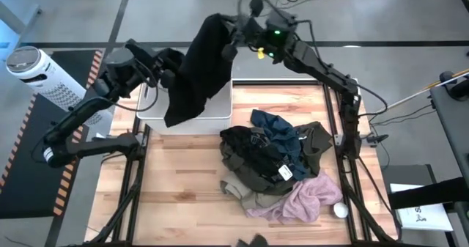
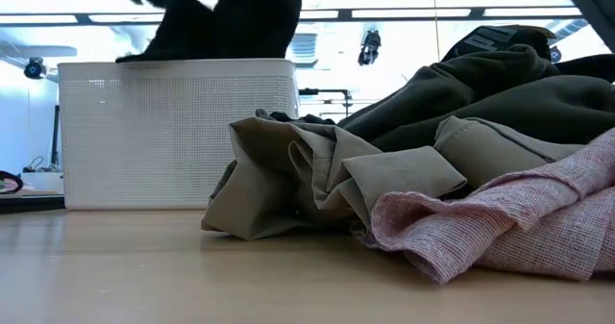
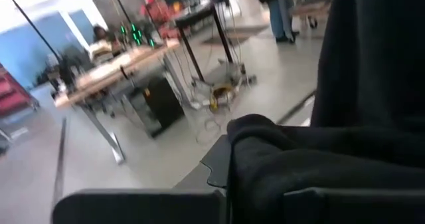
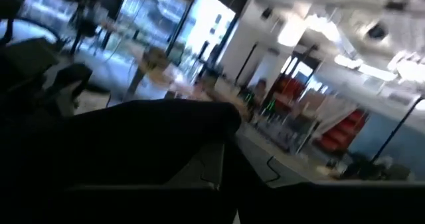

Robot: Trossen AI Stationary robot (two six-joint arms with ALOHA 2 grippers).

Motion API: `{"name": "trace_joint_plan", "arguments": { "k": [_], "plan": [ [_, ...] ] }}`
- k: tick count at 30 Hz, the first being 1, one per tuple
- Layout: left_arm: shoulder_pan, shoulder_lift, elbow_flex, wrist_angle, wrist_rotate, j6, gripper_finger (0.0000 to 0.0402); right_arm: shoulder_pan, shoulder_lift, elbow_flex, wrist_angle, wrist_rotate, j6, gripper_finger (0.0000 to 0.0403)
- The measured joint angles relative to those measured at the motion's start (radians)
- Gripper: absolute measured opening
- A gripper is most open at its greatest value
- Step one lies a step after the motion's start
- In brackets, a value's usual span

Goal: Sort clothes
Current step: Put the black shirt into the white bin

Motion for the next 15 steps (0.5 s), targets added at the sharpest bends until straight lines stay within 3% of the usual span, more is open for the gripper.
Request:
{"name": "trace_joint_plan", "arguments": {
  "k": [5,10,15],
  "plan": [
    [0.081,-0.021,-0.11,0.0,0.084,-0.025,0.0,-0.025,0.059,0.0,-0.085,-0.01,0.001,0.0],
    [0.115,-0.027,-0.181,-0.001,0.088,-0.025,0.0,-0.034,0.091,0.0,-0.183,-0.018,0.012,0.0003],
    [0.115,-0.016,-0.189,0.0,0.088,-0.015,0.0015,-0.032,0.1,0.0,-0.232,-0.019,0.021,0.0045]
  ]
}}
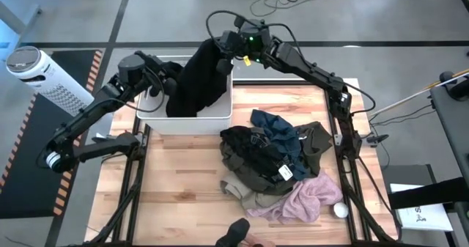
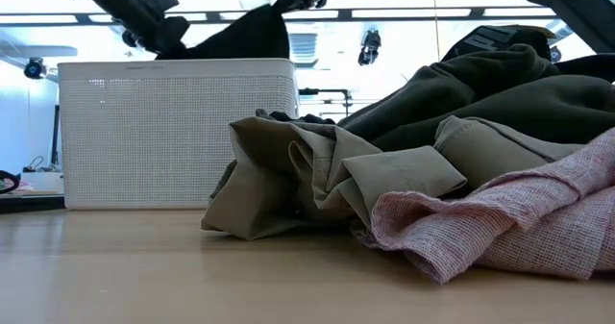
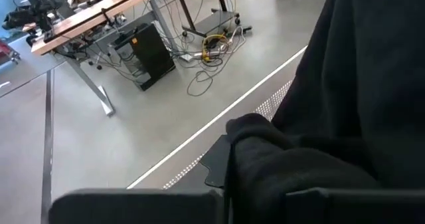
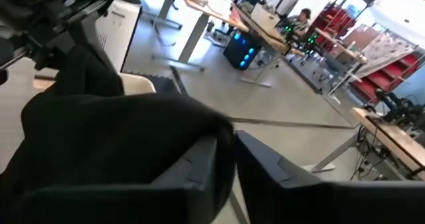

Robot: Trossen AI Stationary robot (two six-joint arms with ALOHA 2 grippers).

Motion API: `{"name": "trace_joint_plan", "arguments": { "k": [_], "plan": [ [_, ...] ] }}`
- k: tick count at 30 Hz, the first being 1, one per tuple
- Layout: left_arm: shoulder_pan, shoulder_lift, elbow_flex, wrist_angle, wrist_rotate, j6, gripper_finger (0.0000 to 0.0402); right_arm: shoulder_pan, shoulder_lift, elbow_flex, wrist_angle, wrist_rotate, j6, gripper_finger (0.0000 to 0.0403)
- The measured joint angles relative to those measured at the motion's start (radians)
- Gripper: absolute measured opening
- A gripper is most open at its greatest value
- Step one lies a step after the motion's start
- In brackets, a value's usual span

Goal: Sort clothes
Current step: Put the black shirt into the white bin

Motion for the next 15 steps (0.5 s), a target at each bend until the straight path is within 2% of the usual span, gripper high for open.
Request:
{"name": "trace_joint_plan", "arguments": {
  "k": [4,10,15],
  "plan": [
    [0.0,0.009,0.017,0.001,0.0,0.003,0.0061,0.0,-0.006,0.0,-0.037,0.001,0.015,0.0109],
    [0.0,0.005,0.044,-0.004,-0.004,-0.037,0.0167,0.0,-0.018,0.0,-0.095,0.0,0.086,0.0212],
    [0.0,-0.008,0.096,-0.075,-0.005,-0.052,0.0248,0.005,-0.028,0.0,-0.175,0.0,0.119,0.0255]
  ]
}}
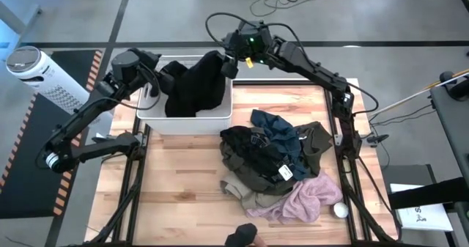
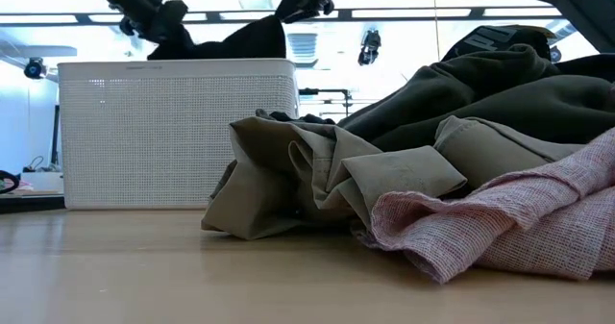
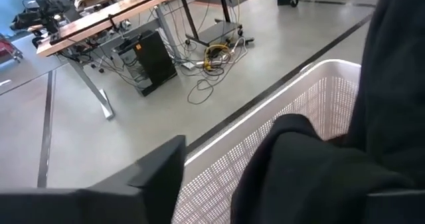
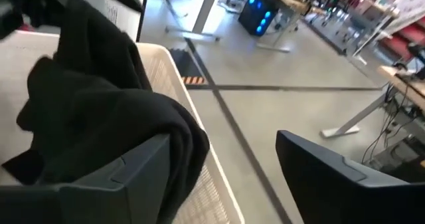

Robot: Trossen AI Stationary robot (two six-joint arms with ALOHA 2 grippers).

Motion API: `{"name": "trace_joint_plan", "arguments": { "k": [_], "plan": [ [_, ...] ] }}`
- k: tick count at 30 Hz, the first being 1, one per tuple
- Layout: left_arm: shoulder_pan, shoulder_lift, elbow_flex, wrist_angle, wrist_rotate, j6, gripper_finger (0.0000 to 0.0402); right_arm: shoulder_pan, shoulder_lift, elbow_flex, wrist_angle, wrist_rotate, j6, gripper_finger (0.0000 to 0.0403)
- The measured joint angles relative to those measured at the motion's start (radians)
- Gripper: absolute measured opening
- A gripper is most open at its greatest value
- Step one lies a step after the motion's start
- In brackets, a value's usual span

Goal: Sort clothes
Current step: Put the black shirt into the white bin

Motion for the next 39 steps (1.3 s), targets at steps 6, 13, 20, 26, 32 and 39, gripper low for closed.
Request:
{"name": "trace_joint_plan", "arguments": {
  "k": [6,13,20,26,32,39],
  "plan": [
    [0.0,0.003,0.078,-0.227,-0.001,0.0,0.029,0.007,-0.014,0.0,-0.099,0.0,0.056,0.0254],
    [0.0,0.025,0.098,-0.369,-0.002,0.005,0.0267,0.009,-0.02,0.0,-0.176,-0.015,0.099,0.0239],
    [0.0,0.016,0.101,-0.369,0.023,0.008,0.0232,0.011,-0.016,0.0,-0.182,-0.155,0.116,0.024],
    [-0.001,0.008,0.145,-0.409,0.147,-0.035,0.0223,0.011,-0.026,0.0,-0.182,-0.242,0.1,0.0213],
    [-0.001,0.059,0.149,-0.566,0.156,-0.077,0.0253,0.013,-0.026,0.0,-0.226,-0.417,0.117,0.0177],
    [-0.005,0.118,0.157,-0.693,0.157,-0.072,0.0288,0.022,-0.026,0.0,-0.243,-0.453,0.115,0.0171]
  ]
}}
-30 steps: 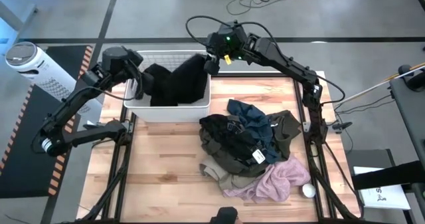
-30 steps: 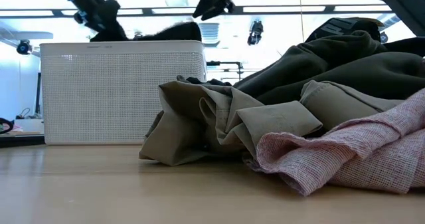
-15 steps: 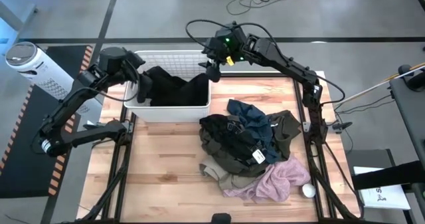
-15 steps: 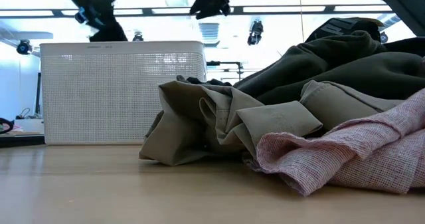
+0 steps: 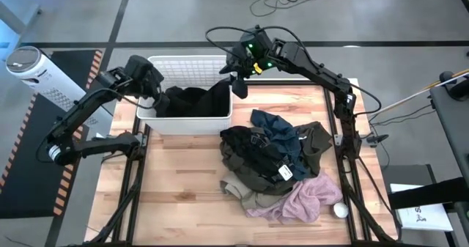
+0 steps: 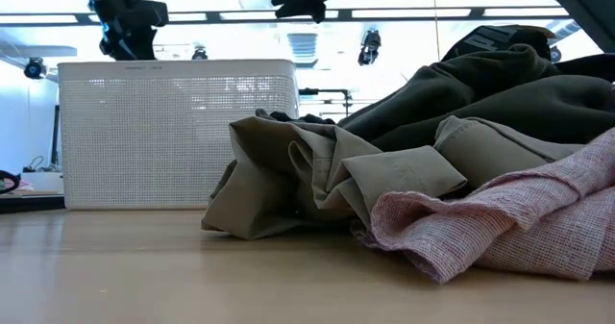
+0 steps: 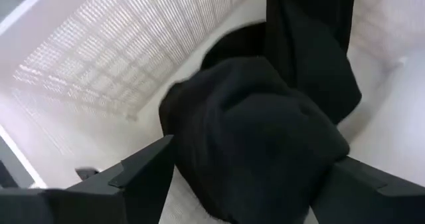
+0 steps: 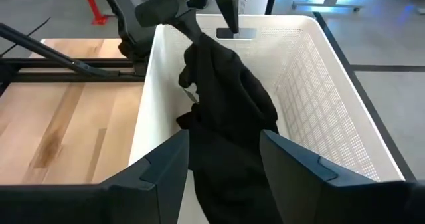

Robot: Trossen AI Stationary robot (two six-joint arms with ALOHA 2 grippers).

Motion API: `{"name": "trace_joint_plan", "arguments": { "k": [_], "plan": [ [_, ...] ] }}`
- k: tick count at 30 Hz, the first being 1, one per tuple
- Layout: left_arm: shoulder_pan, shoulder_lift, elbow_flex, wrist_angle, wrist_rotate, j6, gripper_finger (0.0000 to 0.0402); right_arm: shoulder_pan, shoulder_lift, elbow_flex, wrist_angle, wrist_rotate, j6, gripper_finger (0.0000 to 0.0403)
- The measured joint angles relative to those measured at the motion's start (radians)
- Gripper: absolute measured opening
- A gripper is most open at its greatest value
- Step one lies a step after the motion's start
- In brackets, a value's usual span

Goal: Sort clothes
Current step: Put the black shirt into the white bin, then put the pink shirt into the white bin

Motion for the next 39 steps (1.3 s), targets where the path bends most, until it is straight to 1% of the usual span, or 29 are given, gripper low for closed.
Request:
{"name": "trace_joint_plan", "arguments": {
  "k": [2,5,8,10,13,16,18,20,22,23,24,26,27,29,32,36,39],
  "plan": [
    [0.0,0.013,0.021,-0.017,0.019,0.005,0.0291,0.0,-0.002,0.0,-0.013,-0.001,-0.001,0.0174],
    [0.0,0.04,0.076,-0.072,0.12,0.025,0.0287,0.0,-0.002,0.0,-0.041,-0.038,-0.002,0.0176],
    [0.0,0.075,0.157,-0.142,0.226,0.043,0.0274,0.0,-0.003,0.0,-0.079,-0.047,-0.003,0.0174],
    [0.0,0.1,0.22,-0.176,0.249,0.052,0.0263,0.0,-0.003,0.0,-0.107,-0.048,-0.003,0.0173],
    [0.0,0.134,0.293,-0.203,0.215,0.052,0.0244,0.0,-0.004,0.0,-0.139,-0.048,-0.003,0.0172],
    [-0.005,0.159,0.341,-0.201,0.116,0.054,0.0217,0.003,-0.01,0.0,-0.176,-0.046,-0.021,0.017],
    [-0.023,0.175,0.361,-0.193,0.017,0.049,0.0184,0.006,-0.024,0.0,-0.211,-0.037,-0.063,0.0163],
    [-0.057,0.179,0.363,-0.184,-0.072,0.037,0.0135,0.023,-0.042,0.0,-0.238,-0.001,-0.106,0.0144],
    [-0.099,0.171,0.361,-0.136,-0.118,0.02,0.0072,0.047,-0.064,0.0,-0.271,0.049,-0.148,0.0113],
    [-0.117,0.163,0.361,-0.097,-0.119,0.01,0.0039,0.06,-0.074,0.0,-0.29,0.071,-0.164,0.0093],
    [-0.13,0.153,0.361,-0.057,-0.107,-0.001,0.002,0.075,-0.082,0.0,-0.304,0.09,-0.178,0.0072],
    [-0.149,0.121,0.354,0.031,-0.039,-0.01,0.0014,0.104,-0.101,0.0,-0.34,0.109,-0.191,0.0026],
    [-0.158,0.103,0.35,0.074,-0.002,-0.01,0.0012,0.119,-0.11,0.0,-0.359,0.111,-0.193,0.0013],
    [-0.184,0.062,0.336,0.16,0.064,-0.011,0.0004,0.151,-0.123,-0.001,-0.397,0.113,-0.193,0.0009],
    [-0.23,-0.013,0.27,0.282,0.132,-0.017,0.0002,0.205,-0.127,-0.009,-0.471,0.113,-0.188,0.0003],
    [-0.315,-0.143,0.127,0.475,0.137,-0.01,0.0,0.279,-0.128,-0.056,-0.505,0.113,-0.167,0.0001],
    [-0.38,-0.234,0.012,0.593,0.136,-0.008,0.0,0.331,-0.147,-0.13,-0.501,0.115,-0.142,0.0]
  ]
}}
